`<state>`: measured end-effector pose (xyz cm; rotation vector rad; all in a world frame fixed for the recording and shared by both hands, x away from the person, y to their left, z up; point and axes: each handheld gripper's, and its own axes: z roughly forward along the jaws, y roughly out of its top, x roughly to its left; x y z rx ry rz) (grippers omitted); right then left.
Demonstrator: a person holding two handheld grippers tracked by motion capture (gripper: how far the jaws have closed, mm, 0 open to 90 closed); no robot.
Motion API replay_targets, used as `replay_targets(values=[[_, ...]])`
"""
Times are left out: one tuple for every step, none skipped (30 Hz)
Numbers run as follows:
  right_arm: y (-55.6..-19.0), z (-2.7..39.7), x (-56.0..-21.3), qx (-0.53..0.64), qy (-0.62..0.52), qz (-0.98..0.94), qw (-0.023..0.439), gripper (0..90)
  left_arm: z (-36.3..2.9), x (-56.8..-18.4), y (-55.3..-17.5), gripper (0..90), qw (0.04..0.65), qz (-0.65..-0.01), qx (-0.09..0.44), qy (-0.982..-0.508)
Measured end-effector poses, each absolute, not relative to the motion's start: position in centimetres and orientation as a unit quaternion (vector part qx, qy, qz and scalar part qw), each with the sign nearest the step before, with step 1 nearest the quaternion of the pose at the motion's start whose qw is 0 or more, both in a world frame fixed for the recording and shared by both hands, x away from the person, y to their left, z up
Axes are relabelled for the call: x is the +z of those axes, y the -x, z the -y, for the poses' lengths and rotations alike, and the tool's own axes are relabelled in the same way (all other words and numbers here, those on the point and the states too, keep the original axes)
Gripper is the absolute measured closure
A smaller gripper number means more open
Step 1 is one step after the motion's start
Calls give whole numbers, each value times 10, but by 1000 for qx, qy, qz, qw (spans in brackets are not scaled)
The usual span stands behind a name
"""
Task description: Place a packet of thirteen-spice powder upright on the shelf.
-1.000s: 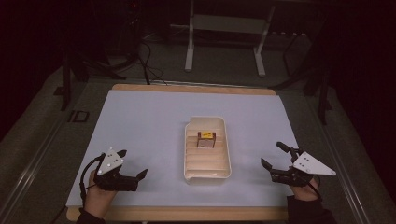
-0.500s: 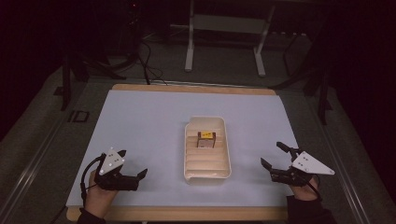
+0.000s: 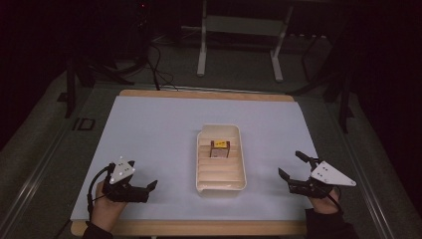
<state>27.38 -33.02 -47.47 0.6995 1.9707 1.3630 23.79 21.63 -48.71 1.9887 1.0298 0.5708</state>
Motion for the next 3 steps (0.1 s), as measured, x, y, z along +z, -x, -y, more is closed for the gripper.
replay_targets(values=[[-274,330,-475,519,-266,-748,317,171,-216,-487,-238,10,405,-408,225,-786],[-274,330,-475,519,-265,-748,317,171,-216,-487,-238,10,405,-408,226,-786],[-274,330,-475,519,-265,-748,317,171,-216,-487,-238,10,404,-408,227,-787]])
